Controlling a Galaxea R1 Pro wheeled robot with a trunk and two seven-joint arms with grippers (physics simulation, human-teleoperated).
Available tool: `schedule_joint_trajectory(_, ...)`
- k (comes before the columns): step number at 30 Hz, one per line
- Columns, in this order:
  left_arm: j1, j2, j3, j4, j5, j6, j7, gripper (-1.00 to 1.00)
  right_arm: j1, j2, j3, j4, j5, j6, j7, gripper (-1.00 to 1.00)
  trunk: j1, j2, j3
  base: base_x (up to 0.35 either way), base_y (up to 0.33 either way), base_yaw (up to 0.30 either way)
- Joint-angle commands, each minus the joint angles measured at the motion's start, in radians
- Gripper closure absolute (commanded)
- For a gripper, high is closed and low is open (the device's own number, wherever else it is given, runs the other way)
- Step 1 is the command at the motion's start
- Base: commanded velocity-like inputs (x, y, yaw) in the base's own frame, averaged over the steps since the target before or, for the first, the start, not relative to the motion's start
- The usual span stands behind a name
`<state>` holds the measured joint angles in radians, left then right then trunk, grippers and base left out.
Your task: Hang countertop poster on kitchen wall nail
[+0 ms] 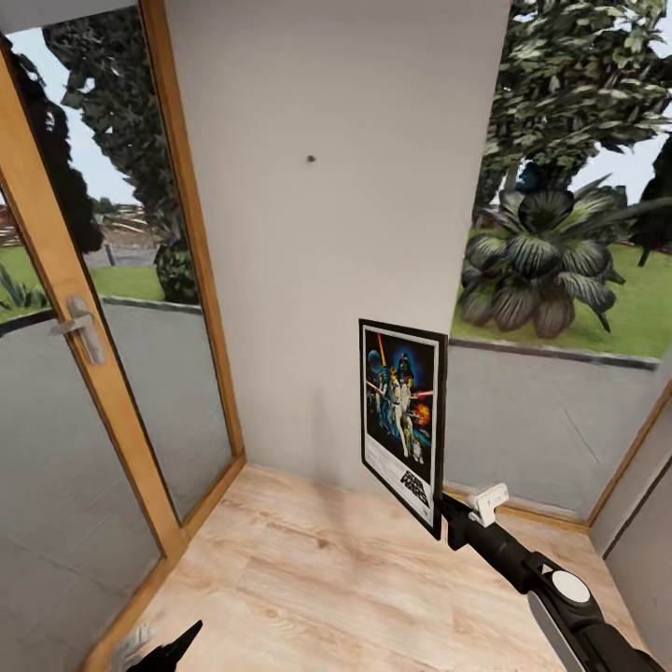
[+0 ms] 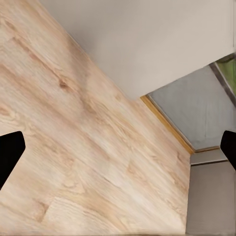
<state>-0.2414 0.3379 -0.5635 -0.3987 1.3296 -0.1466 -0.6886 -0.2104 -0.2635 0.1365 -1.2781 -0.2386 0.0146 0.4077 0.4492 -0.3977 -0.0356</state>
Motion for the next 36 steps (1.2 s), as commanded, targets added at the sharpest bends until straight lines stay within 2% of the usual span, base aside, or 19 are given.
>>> schedule_joint_trajectory(1, -0.001, 0.001, -0.009, 0.000, 0.008, -0.007, -0.001, -1.00, -0.001, -0.001, 0.002, 0.000, -0.011, 0.002, 0.003, 1.00, 0.001, -0.002, -0.002, 0.062, 0.148, -0.246)
schedule_joint_trajectory(13, -0.001, 0.001, -0.009, 0.000, 0.008, -0.006, -0.001, -1.00, -0.001, -0.001, 0.002, 0.000, -0.011, 0.001, 0.003, 1.00, 0.001, -0.002, -0.001, 0.127, 0.251, -0.070)
schedule_joint_trajectory(22, -0.001, 0.001, -0.009, 0.000, 0.008, -0.006, -0.001, -1.00, -0.001, 0.000, 0.002, 0.000, -0.011, 0.002, 0.003, 1.00, 0.001, -0.002, 0.001, 0.142, 0.297, -0.261)
schedule_joint_trajectory(36, -0.001, 0.001, -0.008, 0.000, 0.008, -0.007, -0.001, -1.00, -0.001, -0.001, 0.002, 0.000, -0.011, 0.003, 0.003, 1.00, 0.001, -0.002, 0.008, 0.010, 0.021, -0.298)
